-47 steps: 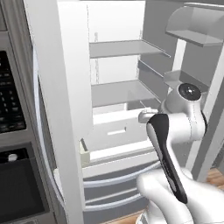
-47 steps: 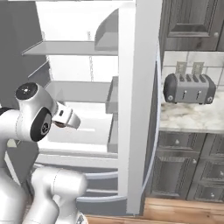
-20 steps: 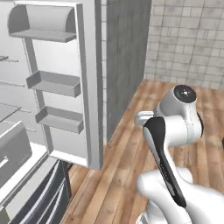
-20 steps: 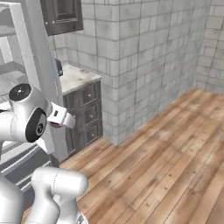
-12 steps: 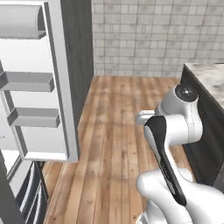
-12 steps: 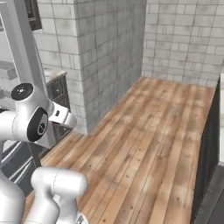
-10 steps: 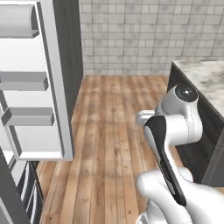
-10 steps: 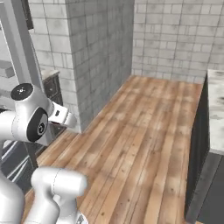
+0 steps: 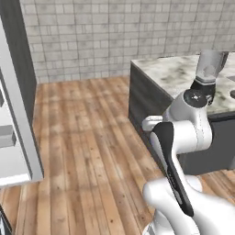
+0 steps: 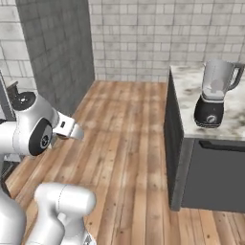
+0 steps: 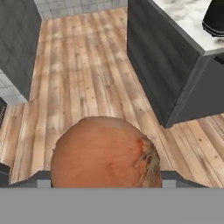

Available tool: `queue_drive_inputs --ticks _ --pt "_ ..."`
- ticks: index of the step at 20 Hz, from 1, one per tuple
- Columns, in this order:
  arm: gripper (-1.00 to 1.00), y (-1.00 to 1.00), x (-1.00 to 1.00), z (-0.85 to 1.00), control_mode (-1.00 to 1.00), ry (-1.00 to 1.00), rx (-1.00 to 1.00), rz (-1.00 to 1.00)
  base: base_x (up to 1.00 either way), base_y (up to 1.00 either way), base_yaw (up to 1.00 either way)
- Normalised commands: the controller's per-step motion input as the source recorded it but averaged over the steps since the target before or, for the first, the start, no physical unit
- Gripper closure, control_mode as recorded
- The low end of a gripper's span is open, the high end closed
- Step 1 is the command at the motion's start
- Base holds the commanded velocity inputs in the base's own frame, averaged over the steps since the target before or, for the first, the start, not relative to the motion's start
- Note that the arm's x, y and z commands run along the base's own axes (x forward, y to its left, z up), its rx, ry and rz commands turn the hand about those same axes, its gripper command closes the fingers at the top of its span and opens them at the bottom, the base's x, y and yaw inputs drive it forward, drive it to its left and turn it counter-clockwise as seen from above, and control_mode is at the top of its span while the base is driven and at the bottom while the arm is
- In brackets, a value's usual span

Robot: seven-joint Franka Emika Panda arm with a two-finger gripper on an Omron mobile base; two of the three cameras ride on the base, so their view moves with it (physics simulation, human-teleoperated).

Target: Grab the onions from the fridge, place them in the blender, close the lid, and turn on the blender to create a marinade.

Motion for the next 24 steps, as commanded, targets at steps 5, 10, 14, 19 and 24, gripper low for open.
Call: queue_drive_inputs --ticks 5,10,14,19,24 --pt "1.0 0.0 0.0 0.0 1.0 0.0 0.0 0.0 0.39 -0.64 -0.25" --pt "1.0 0.0 0.0 0.0 1.0 0.0 0.0 0.0 0.51 -0.73 -0.12" --pt "1.0 0.0 0.0 0.0 1.0 0.0 0.0 0.0 0.59 -0.81 -0.01" --pt "1.0 0.0 0.0 0.0 1.0 0.0 0.0 0.0 0.61 -0.82 0.09" --pt "1.0 0.0 0.0 0.0 1.0 0.0 0.0 0.0 0.38 -0.95 0.29"
